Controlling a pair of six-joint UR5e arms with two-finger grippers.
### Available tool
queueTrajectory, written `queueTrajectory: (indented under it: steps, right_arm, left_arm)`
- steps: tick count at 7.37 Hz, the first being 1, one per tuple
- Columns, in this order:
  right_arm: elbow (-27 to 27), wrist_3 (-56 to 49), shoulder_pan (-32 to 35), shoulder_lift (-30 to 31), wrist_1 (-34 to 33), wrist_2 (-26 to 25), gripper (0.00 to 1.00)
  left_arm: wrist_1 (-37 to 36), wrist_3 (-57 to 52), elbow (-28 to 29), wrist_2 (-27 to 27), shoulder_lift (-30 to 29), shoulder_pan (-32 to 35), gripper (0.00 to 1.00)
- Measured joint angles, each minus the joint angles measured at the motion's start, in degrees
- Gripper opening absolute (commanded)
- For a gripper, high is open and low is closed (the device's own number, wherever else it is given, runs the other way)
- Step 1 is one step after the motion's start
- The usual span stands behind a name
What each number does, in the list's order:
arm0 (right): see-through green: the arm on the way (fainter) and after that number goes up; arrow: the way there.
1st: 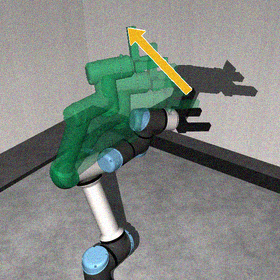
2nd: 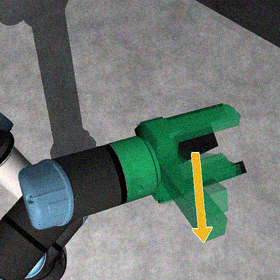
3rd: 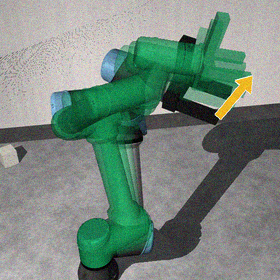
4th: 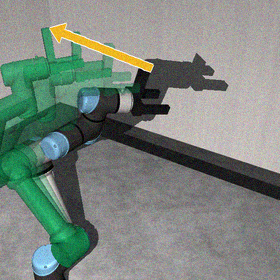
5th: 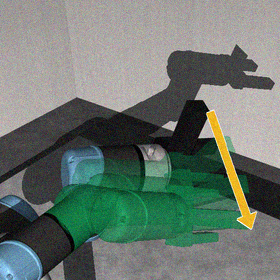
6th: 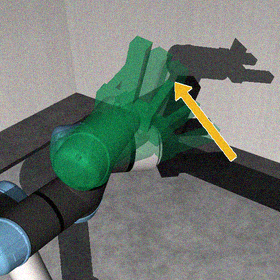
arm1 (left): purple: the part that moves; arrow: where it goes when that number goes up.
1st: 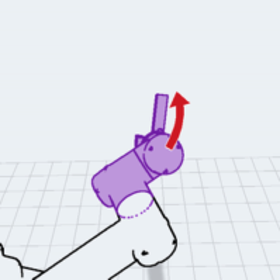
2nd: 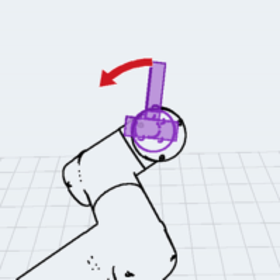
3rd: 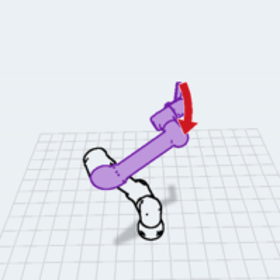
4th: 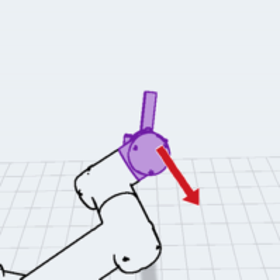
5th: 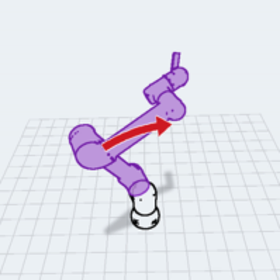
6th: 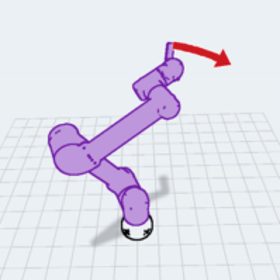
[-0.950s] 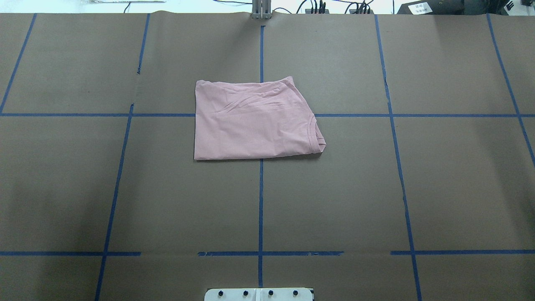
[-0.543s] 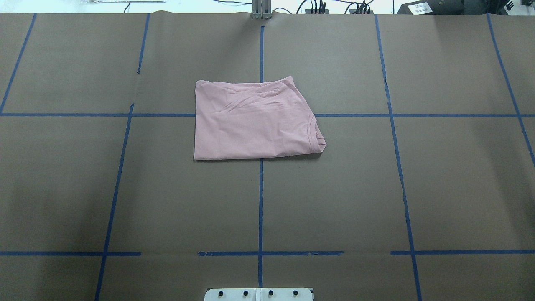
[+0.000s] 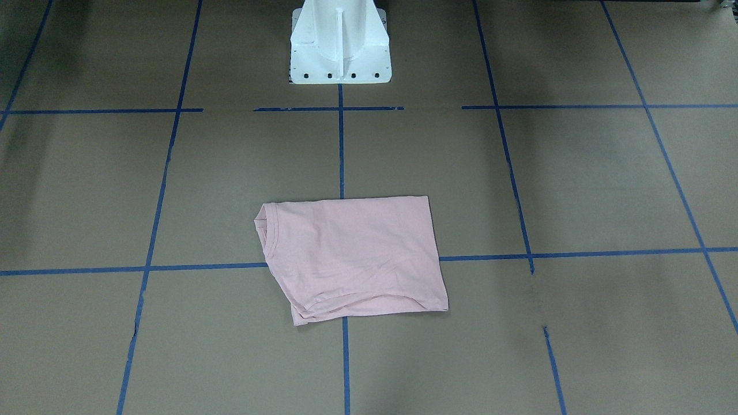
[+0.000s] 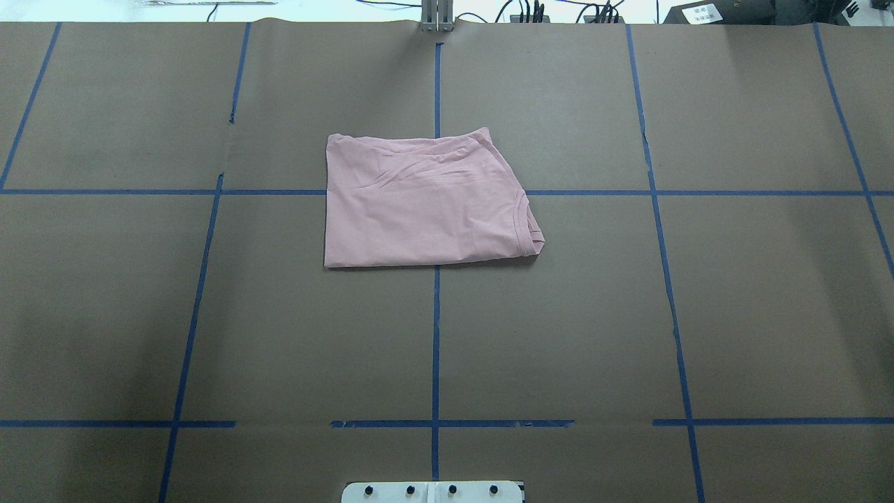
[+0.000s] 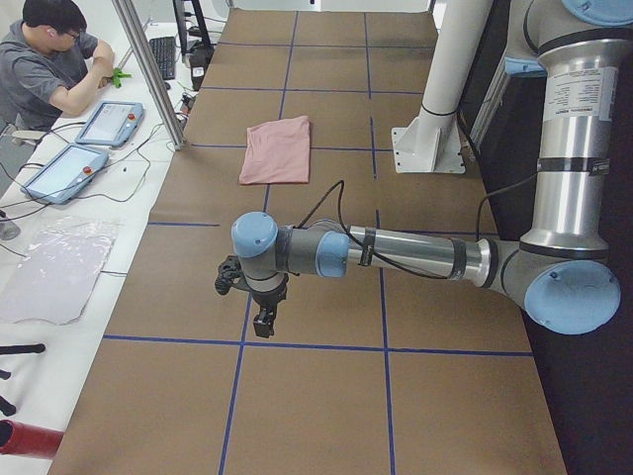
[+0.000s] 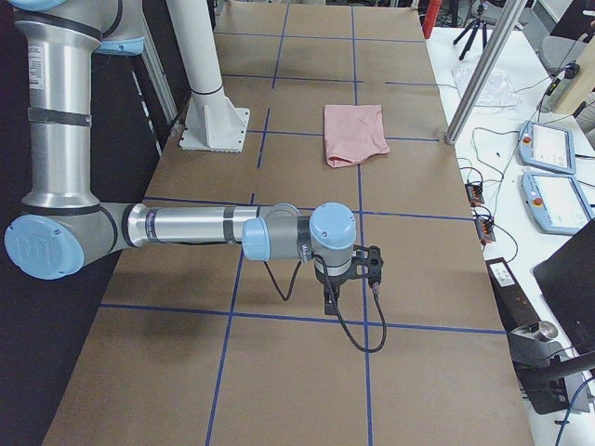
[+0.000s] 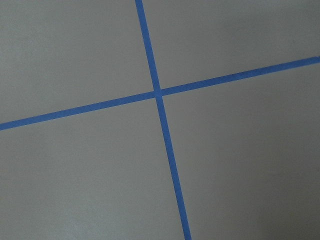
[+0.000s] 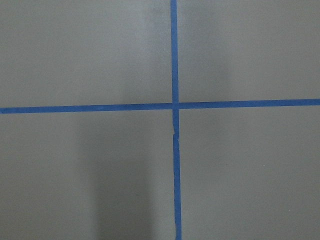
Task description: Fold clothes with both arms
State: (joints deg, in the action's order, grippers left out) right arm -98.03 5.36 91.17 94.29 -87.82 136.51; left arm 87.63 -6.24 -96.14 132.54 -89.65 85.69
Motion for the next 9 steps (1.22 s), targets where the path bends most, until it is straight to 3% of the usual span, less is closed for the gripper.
queueTrajectory:
  steps: [5, 9]
  right_arm:
    - [0.1, 0.0, 0.0, 0.6, 0.0, -0.2, 1.00]
    - [0.2, 0.0, 0.0, 0.8, 0.0, -0.3, 1.00]
  left_arm:
    - [0.5, 10.9, 0.6, 0.2, -0.1, 0.0, 1.00]
    - [1.2, 11.3, 0.3, 0.3, -0.1, 0.0, 1.00]
